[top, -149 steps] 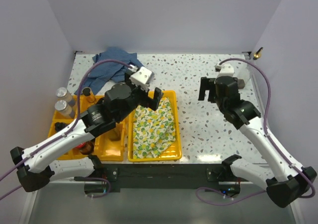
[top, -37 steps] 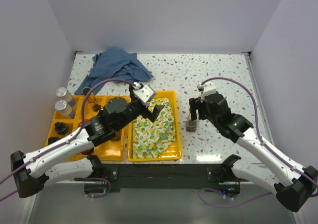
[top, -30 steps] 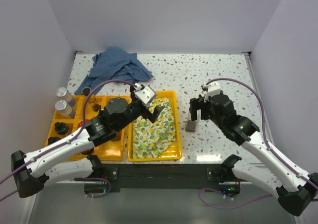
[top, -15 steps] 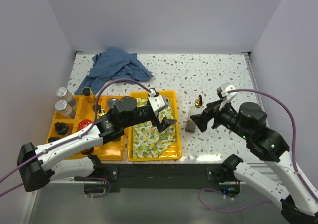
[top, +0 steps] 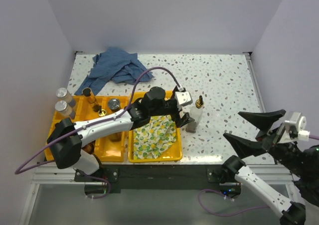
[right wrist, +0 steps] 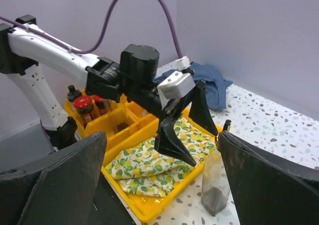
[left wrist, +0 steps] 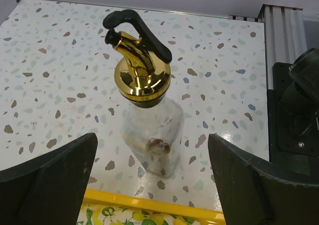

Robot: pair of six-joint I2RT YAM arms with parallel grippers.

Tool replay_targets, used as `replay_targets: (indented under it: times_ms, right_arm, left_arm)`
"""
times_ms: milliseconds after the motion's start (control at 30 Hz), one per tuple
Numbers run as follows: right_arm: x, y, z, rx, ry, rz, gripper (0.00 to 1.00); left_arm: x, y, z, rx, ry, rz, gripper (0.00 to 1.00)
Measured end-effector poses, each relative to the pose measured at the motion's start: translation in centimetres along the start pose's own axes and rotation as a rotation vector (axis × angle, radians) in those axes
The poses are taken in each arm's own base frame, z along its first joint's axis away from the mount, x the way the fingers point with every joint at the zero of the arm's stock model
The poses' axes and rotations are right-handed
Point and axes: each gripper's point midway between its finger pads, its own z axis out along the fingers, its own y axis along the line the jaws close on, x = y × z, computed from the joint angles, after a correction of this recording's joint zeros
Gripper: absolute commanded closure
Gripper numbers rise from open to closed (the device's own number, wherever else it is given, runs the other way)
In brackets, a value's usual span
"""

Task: Organize the condiment bottles
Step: Pick up the bottle from the center of the board.

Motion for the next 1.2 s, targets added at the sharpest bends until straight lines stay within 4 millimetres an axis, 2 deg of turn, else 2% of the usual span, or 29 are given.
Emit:
replay_targets:
  times_ms: [133, 300, 600, 733, 967, 1200]
  right_arm:
    - [-0.9, 0.2, -1.8, 0.004, -0.036, -0.026, 0.01]
    - [-0.1, -0.2, -2.5, 0.027, -0.011, -0.041, 0.01]
    - [0.6, -1.1, -2.9, 0.071, 0.005, -0.069, 0.01]
    - [0.7, -1.4, -2.9, 0.085, 0.009, -0.074, 0.01]
    - [1.6, -2.2, -2.5, 0.119, 0.032, -0.072, 0.01]
    - [1.7, -2.9, -2.5, 0.158, 0.034, -0.072, 0.01]
  left_arm:
    - [0.0, 1.3, 1.7, 0.019, -0.002, -0.004, 0.04]
    - [-0.3, 2.8, 3.0, 0.046, -0.008, 0.005, 0.06]
    - [0.5, 1.8, 5.0, 0.155, 0.017, 0.024, 0.11]
    - [1.4, 1.5, 5.3, 0.175, 0.036, 0.015, 0.19]
    - [1.8, 1.7, 5.6, 0.135, 0.035, 0.014, 0.19]
    - [4.3, 1.1, 5.5, 0.071, 0.081, -0.010, 0.22]
